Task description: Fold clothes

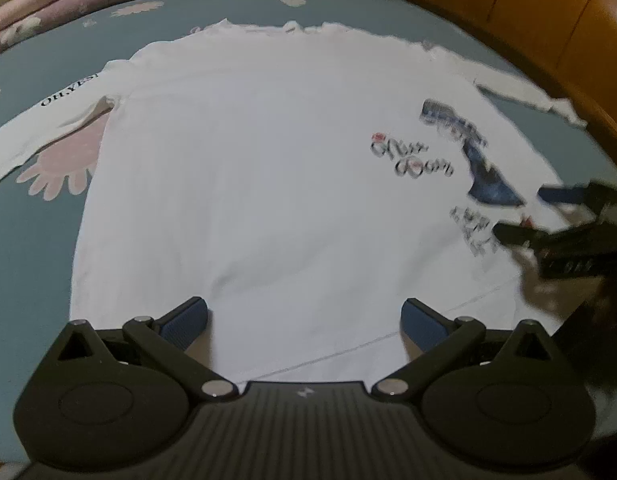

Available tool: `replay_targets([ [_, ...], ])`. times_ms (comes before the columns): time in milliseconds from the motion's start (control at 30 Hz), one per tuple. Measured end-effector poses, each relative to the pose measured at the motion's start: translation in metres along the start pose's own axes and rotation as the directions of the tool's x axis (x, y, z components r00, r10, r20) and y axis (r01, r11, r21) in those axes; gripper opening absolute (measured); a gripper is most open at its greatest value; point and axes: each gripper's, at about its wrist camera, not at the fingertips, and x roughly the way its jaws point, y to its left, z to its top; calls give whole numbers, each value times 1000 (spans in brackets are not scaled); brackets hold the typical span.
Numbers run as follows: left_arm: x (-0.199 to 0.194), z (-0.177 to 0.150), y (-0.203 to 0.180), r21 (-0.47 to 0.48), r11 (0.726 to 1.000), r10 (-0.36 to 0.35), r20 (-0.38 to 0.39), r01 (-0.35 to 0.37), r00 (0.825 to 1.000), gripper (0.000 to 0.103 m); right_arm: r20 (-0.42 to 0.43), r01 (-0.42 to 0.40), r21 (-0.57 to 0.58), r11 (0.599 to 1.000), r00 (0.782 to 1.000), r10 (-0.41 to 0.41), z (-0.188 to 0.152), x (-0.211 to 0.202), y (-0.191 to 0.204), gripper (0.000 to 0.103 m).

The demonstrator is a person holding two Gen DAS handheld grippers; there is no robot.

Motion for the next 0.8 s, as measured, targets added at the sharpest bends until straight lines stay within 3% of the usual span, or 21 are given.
replay_targets([
  [200, 2, 1, 7, -54, 998, -19, 24, 20, 1000, 102, 43, -2, -6, 1000, 999, 2, -8, -5, -1, 103],
  [333, -5, -2, 11, -52, 998, -36, 37, 38, 999, 102, -8, -16, -11, 1000, 1000, 16, -8, -14, -7, 103],
  [567, -12, 1, 17, -47, 997, -58, 74, 62, 996, 102, -39, -19, 97, 995, 999, 23, -10, -18, -26, 103],
  [667, -8, 17, 22, -48, 997, -53, 112, 59, 992, 102, -53, 25, 39, 999, 998, -23, -10, -14, -14, 103],
  [800, 8, 22, 37, -111, 992, -45, 65, 52, 997, 102, -48, 19, 51, 999, 999, -16, -12, -16, -16, 103],
])
